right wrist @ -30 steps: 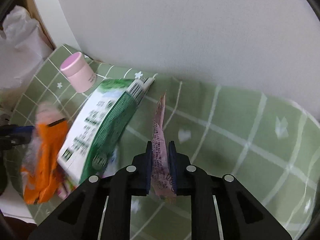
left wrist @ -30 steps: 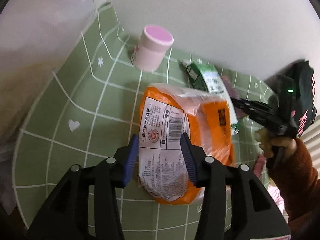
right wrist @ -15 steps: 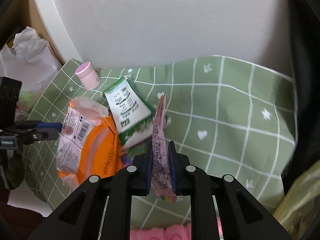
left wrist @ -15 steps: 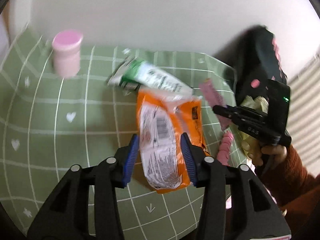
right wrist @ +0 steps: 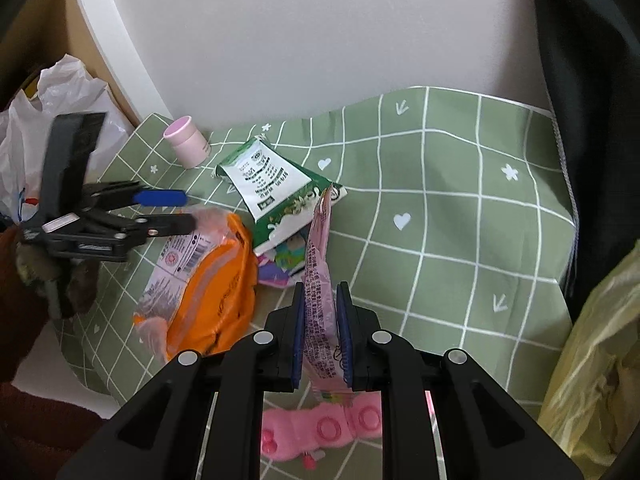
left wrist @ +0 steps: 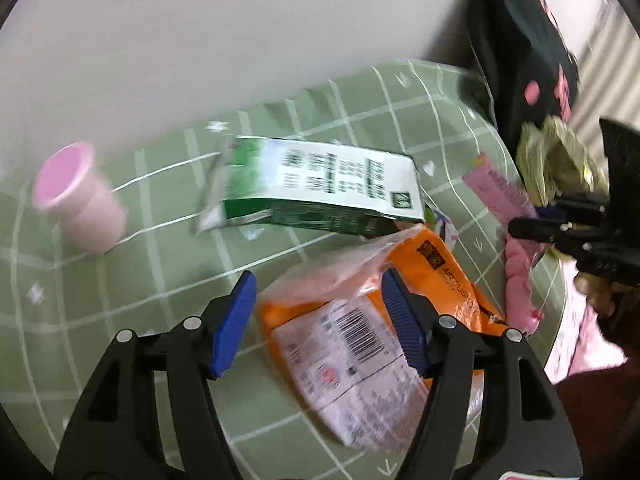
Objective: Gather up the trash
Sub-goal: 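Carry both wrappers over the yellow bag and open both tools inside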
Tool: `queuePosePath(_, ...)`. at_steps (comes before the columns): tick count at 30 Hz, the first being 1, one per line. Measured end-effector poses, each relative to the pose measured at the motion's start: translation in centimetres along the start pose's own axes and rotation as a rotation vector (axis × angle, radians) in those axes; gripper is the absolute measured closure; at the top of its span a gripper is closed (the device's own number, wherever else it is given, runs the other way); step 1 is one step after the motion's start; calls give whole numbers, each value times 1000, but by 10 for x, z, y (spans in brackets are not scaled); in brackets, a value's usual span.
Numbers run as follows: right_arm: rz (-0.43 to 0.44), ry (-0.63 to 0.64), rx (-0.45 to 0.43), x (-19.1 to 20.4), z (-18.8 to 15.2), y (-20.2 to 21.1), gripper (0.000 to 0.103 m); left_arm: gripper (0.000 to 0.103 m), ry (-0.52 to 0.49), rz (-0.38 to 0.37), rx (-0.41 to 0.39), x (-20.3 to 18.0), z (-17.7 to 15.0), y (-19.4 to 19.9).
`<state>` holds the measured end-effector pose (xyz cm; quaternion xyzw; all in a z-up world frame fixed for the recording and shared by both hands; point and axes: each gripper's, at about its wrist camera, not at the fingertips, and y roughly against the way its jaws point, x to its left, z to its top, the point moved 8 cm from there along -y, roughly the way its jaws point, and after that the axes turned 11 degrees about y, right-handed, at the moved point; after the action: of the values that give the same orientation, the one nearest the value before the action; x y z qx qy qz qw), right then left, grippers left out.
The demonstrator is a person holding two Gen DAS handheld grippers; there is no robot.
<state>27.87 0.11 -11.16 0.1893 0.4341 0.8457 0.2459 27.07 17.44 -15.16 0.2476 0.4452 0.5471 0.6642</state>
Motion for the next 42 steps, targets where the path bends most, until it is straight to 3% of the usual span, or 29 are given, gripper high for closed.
queuePosePath(4,-24,-26,1,-3,-9,8,88,73,11,-8,43,-8,-2,-11)
queuePosePath(9,-53,-69,-31,-9,-15,26,88,89,44,13,2,-22,-8,6)
queuePosePath(17,-116,-127,-141,-22,-7,65,88,91,65,27,-169,-53,22,72)
queuePosePath(22,-188,-159,-243,-34,-1,103,88,91,-14,59,-224,-78,46,92)
queuePosePath(29,-332,-195,-353,-56,-5,164,88,91,-127,-7,-261,-131,71,96)
queuePosePath(37,-528,-309,-388,-101,-62,235,88,91,-210,-122,-261,-212,95,78)
queuePosePath(42,-660,-400,-415,-136,-104,292,88,90,-278,-215,-268,-284,111,69)
